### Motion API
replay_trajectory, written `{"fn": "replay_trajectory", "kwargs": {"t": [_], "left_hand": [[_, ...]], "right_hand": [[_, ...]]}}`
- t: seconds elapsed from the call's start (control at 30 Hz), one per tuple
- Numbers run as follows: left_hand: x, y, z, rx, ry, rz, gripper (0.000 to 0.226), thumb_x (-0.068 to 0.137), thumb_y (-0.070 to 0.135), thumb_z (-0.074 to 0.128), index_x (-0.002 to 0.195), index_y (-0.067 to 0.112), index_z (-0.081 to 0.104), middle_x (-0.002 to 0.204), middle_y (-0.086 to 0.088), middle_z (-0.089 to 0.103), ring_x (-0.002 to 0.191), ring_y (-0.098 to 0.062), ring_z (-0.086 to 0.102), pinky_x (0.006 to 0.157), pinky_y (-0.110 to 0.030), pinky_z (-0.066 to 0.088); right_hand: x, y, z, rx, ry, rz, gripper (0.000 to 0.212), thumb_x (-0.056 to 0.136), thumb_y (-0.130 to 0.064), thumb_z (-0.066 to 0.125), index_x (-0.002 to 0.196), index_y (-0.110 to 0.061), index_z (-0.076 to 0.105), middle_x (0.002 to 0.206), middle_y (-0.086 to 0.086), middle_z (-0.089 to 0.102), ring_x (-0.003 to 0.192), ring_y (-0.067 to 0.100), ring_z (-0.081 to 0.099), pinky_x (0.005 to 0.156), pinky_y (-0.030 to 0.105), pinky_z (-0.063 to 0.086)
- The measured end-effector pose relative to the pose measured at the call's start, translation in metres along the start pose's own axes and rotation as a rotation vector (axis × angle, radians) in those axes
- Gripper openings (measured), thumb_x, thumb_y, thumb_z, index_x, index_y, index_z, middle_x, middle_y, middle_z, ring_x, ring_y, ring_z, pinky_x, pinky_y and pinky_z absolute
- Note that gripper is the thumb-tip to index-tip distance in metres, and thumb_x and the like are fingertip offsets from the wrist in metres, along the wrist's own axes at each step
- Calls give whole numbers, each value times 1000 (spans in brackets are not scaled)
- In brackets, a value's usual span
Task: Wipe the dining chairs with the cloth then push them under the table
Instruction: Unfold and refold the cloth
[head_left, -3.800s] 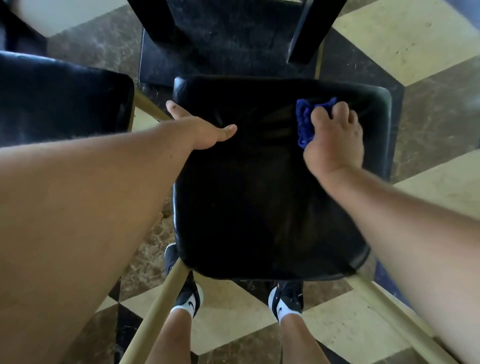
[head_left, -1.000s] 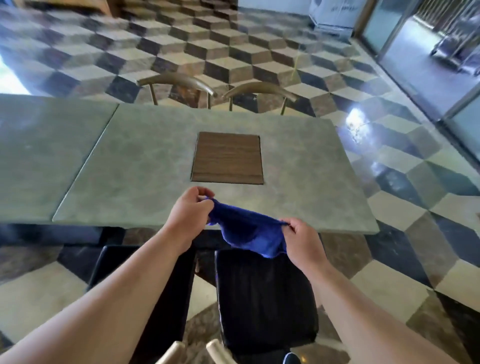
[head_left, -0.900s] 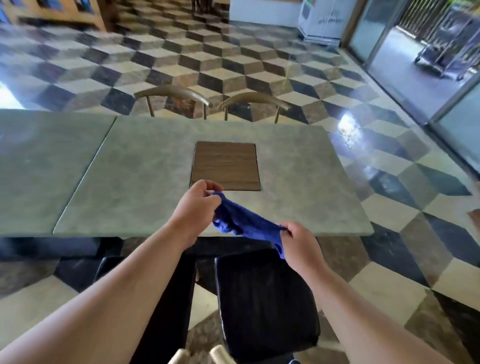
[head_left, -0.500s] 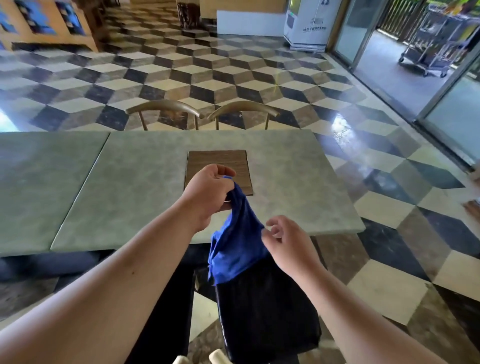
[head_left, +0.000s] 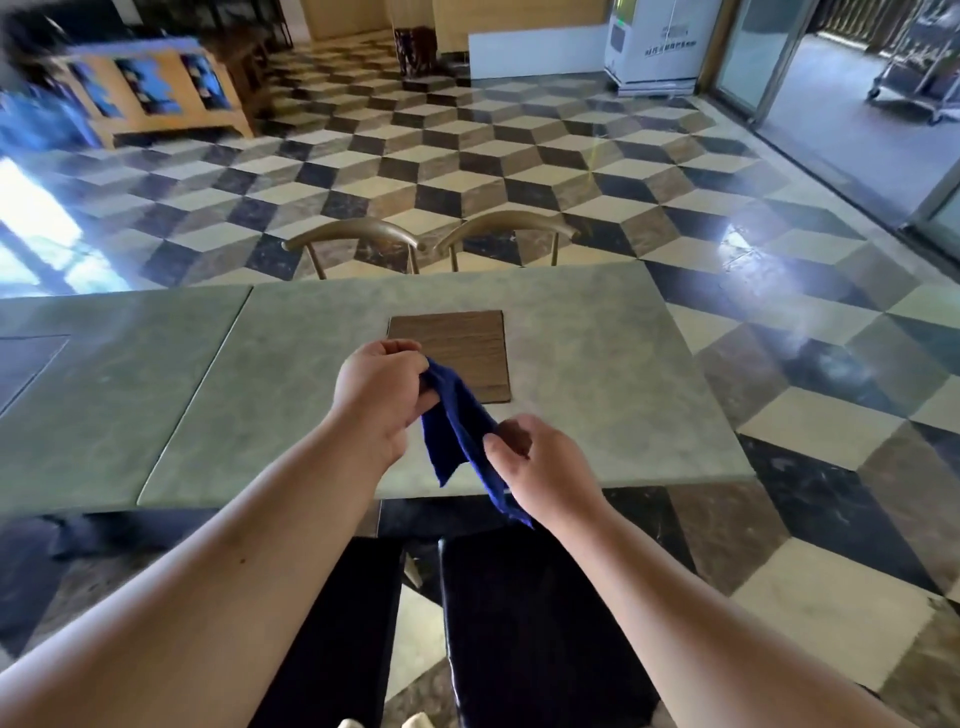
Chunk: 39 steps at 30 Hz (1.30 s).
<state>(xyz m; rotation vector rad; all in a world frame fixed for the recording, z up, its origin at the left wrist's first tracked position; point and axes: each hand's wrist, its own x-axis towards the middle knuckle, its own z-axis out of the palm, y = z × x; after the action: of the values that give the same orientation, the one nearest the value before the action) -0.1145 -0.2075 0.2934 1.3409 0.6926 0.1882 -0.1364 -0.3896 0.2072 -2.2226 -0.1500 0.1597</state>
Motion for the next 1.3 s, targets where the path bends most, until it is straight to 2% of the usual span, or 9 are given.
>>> {"fn": "replay_trajectory", "kwargs": {"t": [0.1,0.2,0.3,0.47,0.67,0.8,1.0,1.2,1.3], "left_hand": [[-6,-5,17,-27,11,-25,17,98,-2,60,104,12,68,102,-15,73,83,-23,77,61,-29,62],[-9,-9,31,-50,37,-21,16,98,0,61,104,13,68,104,-14,73,88,-25,77,62,-30,63],[-1,-9,27,-53,101,-10,15,97,0,61,103,13,67,105,-15,72,93,-27,76,62,-30,63],[26,-8,-3,-99,195,-27,13,98,-1,60,100,10,65,106,-15,70,96,-28,75,65,-30,63],[59,-16,-26,-120,202,-68,12,97,-2,61,98,10,64,100,-14,68,88,-25,74,63,-27,62],[76,-16,-41,-188,143,-116,12,98,-3,60,101,8,64,99,-15,70,81,-22,74,63,-27,62],[86,-15,-70,-124,-142,-175,9,103,13,62,112,13,63,95,-6,74,82,-21,73,74,-36,59],[77,-43,-96,202,-588,-409,50,80,50,82,123,29,71,137,5,64,140,-21,47,120,-53,31],[71,-54,-94,130,-715,-442,60,79,69,73,125,31,74,134,8,70,140,-14,48,109,-40,45]], "right_hand": [[8,1,6,-89,-115,-39,59,76,-77,60,117,-34,63,100,-11,73,90,12,68,77,39,58],[21,7,16,-162,-52,-7,46,88,-55,62,124,-26,62,106,0,72,95,27,69,75,38,55],[32,15,12,-85,14,19,18,97,-30,51,105,-24,67,88,4,70,85,31,67,64,32,39],[42,17,-3,239,1,54,17,83,-35,45,73,-25,55,54,-11,52,51,8,47,48,27,37],[55,-6,-10,481,-200,92,37,89,-42,51,88,-6,58,73,13,61,69,25,57,69,46,46],[59,-20,-6,632,-294,170,31,101,-35,46,109,-21,72,112,14,76,107,28,72,93,46,53],[70,-56,7,940,-311,410,44,107,-41,43,123,-9,69,119,18,74,106,27,73,81,36,59],[80,-81,4,1102,-344,466,57,104,-51,45,110,-6,80,119,20,74,110,29,72,91,42,54],[83,-89,6,1188,-335,448,53,103,-49,48,102,-10,83,121,19,73,111,28,72,89,39,57]]}}
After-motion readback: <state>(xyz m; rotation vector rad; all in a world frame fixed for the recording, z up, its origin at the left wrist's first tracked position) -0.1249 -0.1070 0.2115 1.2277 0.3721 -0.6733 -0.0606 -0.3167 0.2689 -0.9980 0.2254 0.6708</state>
